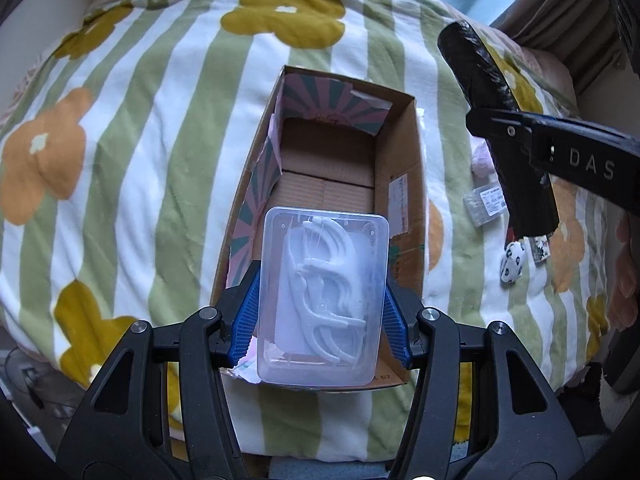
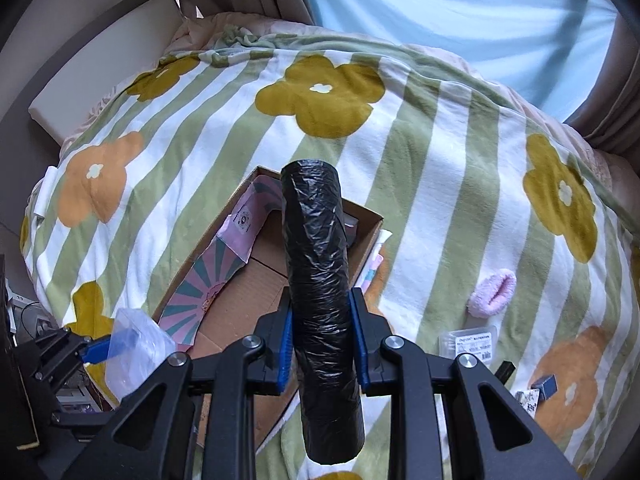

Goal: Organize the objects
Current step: 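Lower both held items into the cardboard box and open both grippers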

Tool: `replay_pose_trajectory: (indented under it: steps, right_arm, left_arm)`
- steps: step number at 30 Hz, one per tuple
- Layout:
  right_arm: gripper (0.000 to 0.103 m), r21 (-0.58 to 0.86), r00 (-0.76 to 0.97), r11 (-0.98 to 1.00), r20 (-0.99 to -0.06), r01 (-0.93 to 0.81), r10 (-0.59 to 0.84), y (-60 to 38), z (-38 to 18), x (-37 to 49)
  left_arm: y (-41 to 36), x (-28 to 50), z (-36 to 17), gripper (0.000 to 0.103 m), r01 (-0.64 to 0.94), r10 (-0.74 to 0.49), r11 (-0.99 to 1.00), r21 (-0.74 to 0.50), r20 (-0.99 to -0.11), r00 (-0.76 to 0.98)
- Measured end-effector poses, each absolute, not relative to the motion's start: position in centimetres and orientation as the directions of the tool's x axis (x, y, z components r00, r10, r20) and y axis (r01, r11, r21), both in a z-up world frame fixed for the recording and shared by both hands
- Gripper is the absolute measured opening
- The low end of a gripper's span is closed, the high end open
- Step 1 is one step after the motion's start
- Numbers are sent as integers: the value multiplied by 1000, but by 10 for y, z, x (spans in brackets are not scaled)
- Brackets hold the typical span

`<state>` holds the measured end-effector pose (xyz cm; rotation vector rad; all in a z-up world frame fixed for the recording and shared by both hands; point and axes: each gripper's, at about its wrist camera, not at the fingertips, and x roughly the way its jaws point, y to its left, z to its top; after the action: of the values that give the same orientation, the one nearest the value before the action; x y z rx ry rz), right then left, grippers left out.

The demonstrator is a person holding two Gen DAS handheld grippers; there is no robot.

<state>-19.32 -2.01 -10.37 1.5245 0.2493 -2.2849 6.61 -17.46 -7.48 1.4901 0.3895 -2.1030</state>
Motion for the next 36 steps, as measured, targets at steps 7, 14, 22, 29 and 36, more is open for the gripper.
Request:
replay_pose_trajectory:
  steps: [7,14,22,29,36]
  right_arm:
    - [23,109,-267,-904,-935,413,-234,-50,-149,-227]
    - [23,146,-181,-898,-954,416,-239,-67,-195,-244]
    - [23,136,-135,-899,-968,417,-210,-77,-235,-255]
    - [23,121,-129,-886,-972,447,-198,-80,-245,-258]
    - [23,121,-130,-886,-972,448,-198,-73,-246,-258]
  left_arm:
    - [-193,56,-119,51,626,-222,-777,69,-960,-170]
    - [-209,49,-163,51,620,-178,-781,77,-978,-103]
    - [-203,31,-185,51,633,-223,-762,137,-973,-57]
    - [-188,20,-189,51,670,-255,-725,157,-966,-51]
    - [-172,15,-205,51,721,-236,-678,142,-971,-31]
